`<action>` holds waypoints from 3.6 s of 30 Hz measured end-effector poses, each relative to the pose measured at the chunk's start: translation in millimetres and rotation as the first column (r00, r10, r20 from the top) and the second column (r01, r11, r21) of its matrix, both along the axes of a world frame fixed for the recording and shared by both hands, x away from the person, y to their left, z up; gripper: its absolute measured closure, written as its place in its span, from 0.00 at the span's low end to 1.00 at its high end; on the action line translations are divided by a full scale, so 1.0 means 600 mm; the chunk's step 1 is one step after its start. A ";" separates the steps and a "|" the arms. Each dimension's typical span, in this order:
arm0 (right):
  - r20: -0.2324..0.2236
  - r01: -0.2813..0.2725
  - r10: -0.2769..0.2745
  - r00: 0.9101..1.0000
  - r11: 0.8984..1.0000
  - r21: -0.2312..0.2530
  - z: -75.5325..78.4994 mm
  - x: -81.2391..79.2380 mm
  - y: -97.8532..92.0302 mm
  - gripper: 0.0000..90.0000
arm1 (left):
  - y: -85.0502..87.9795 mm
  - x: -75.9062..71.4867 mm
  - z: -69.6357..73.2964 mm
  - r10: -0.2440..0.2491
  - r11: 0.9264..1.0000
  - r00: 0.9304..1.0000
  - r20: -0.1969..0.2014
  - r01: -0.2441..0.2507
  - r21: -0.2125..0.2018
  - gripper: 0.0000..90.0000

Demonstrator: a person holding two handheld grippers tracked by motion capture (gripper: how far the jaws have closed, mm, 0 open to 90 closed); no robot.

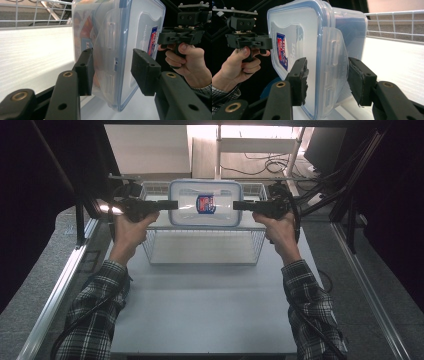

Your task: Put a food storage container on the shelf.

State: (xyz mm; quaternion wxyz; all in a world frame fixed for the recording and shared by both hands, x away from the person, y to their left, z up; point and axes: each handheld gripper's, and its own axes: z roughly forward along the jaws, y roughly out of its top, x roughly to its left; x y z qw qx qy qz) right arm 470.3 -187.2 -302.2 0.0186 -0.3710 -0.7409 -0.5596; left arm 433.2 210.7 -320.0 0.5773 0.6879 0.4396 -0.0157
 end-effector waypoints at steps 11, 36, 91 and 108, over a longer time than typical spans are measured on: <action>-0.041 0.036 -0.036 0.998 0.999 -0.005 -0.003 0.016 0.006 0.56 | 0.000 0.016 -0.011 0.012 1.000 1.000 -0.019 -0.012 -0.012 0.59; -0.047 0.120 -0.124 0.991 0.989 -0.080 -0.003 0.023 0.028 0.43 | -0.013 0.012 -0.015 0.072 0.990 0.997 0.015 -0.073 0.118 0.57; 0.127 0.191 -0.172 0.977 0.969 -0.159 0.011 -0.036 0.036 0.37 | -0.012 -0.039 0.015 0.082 0.971 0.986 0.144 -0.112 0.212 0.38; 0.282 0.084 -0.008 0.959 0.962 -0.258 -0.055 -0.168 0.030 0.08 | -0.045 -0.189 -0.070 -0.050 0.952 0.975 0.218 -0.020 0.306 0.20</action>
